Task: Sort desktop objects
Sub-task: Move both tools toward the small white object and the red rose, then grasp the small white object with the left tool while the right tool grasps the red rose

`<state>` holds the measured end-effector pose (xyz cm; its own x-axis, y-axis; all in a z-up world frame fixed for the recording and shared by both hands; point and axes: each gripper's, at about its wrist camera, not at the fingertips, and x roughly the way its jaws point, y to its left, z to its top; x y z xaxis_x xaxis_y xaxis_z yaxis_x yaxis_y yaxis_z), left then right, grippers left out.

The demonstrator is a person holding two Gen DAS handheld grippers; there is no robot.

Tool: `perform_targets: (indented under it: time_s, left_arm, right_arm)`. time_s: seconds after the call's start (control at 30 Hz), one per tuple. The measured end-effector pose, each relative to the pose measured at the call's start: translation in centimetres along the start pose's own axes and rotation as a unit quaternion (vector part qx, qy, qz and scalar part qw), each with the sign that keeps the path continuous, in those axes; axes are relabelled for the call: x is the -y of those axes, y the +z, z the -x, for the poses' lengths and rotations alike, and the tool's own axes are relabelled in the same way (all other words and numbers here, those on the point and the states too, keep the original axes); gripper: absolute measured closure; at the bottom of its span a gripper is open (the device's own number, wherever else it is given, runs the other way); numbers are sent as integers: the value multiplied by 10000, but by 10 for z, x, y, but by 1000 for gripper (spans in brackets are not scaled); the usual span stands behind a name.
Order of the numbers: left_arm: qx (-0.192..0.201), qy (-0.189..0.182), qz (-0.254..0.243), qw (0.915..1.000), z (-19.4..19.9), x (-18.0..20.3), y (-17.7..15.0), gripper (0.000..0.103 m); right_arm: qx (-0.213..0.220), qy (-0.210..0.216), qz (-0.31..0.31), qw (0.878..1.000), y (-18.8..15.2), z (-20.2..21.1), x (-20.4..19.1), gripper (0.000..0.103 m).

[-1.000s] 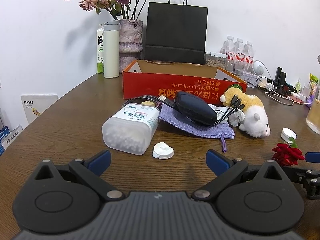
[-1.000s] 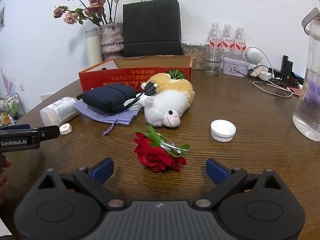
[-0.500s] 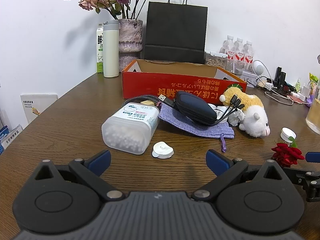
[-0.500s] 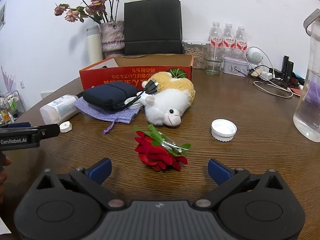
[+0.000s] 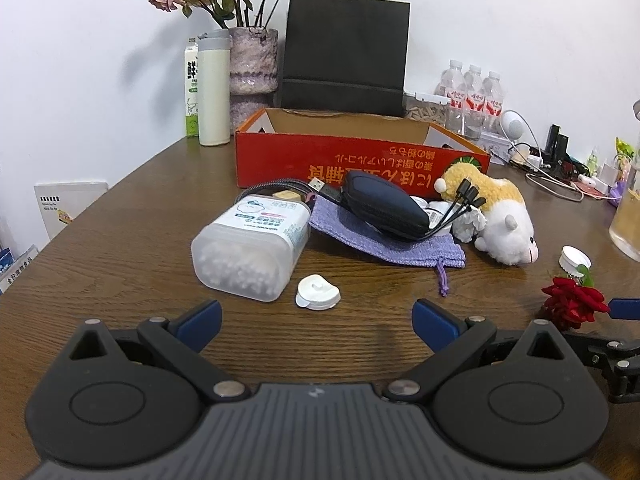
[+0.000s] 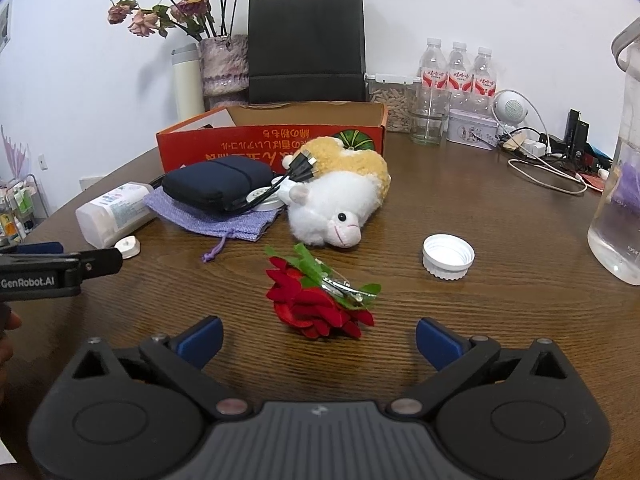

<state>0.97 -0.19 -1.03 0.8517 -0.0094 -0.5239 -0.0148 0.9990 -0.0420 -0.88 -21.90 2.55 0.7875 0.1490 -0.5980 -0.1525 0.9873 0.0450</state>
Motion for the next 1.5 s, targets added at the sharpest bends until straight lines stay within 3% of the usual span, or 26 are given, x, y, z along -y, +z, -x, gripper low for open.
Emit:
perform_targets:
  time_s: [0.4,0.63,0.93,1.07,1.3,1.4,1.5]
  left_arm:
    - [-225,-456,-149,9986,-10,5,5,0]
    - [-344,-606,-288,9972,-22,9,13,24]
    - [-497,-441,-244,9975,-39,9,20,24]
    - [-542,-427,-230,9973,-45,8,22,30]
    - [-488,-398,-248,9977,-46,7,24,60]
    - [-458,-390,-320,9977,-46,8,23,74]
    - [-437,-395,-344,9977,-44,7,22,74]
  right_arm:
    - [-33,58,42,10000,4,-9,0,0]
    - [-42,81,53,9999,6,-13,3,0]
    - [-152,120,31,9998,9,-23,8,3]
    - [-135,130,55,9998,10,-25,8,10]
    - [-25,124,103,9999,13,-24,9,50]
    - [-14,170,96,9998,13,-23,9,52]
    - [1,222,72,9997,12,-21,9,53]
